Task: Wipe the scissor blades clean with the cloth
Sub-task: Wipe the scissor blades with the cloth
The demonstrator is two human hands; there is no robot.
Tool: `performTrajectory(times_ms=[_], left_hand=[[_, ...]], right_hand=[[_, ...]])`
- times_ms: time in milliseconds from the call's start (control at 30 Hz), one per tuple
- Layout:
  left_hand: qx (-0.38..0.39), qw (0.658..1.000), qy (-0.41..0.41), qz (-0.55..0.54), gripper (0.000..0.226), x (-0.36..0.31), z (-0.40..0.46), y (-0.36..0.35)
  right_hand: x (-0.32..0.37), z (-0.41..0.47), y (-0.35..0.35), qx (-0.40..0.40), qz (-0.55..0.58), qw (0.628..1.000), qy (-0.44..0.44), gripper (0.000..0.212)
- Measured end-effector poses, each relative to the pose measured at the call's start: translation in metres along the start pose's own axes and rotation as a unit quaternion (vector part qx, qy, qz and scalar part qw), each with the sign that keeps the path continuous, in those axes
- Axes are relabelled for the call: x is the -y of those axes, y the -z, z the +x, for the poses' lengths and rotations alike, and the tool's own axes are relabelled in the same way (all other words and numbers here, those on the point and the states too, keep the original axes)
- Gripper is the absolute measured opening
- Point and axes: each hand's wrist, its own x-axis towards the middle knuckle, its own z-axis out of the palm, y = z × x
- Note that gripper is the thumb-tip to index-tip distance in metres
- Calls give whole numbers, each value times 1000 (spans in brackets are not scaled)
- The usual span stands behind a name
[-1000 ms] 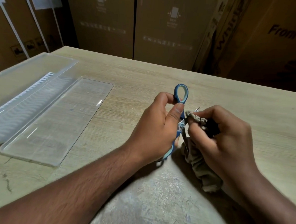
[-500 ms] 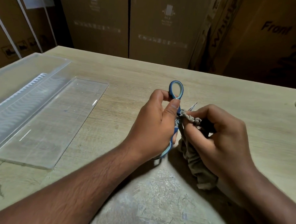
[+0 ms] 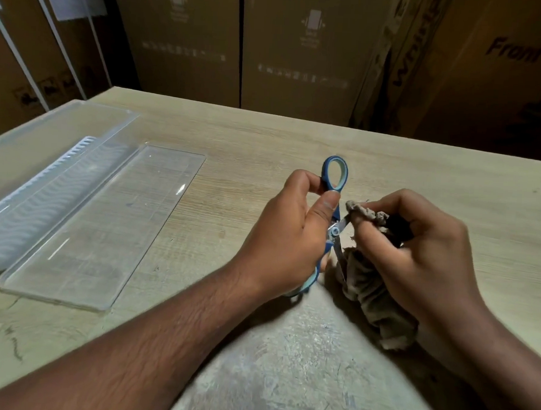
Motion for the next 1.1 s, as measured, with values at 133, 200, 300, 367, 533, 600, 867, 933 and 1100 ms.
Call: performTrajectory(times_ms=[133,200,300,367,533,600,867,933,1100], left_hand=[[-2,1000,9,-23,13,-1,1,0],[4,1000,4,-16,14,0,0,2],[7,1000,7,-21,14,2,1,0],[6,999,7,-31,12,2,1,-2],[13,999,4,-34,10,4,1,4],[18,999,3,-34,10,6,2,2],[-4,1000,-12,2,10,11,6,6],[15,1000,-14,1,9,12,5,7],[20,999,-18,32,12,9,8,7]], right_hand=[[4,-4,-3,38,-1,999,31,6],[1,0,-3,30,-8,999,18,10],[-4,2,2,-4,22,1000,-18,11],[-2,0,2,6,24,1000,-4,9],[-2,2,1,43,-6,999,22,11],[-4,4,3,19,18,1000,-16,15],[5,-1,-5,47,3,999,28,11],[-1,2,-2,20,12,1000,-16,16],[1,4,6,-34,67,996,-54,21]])
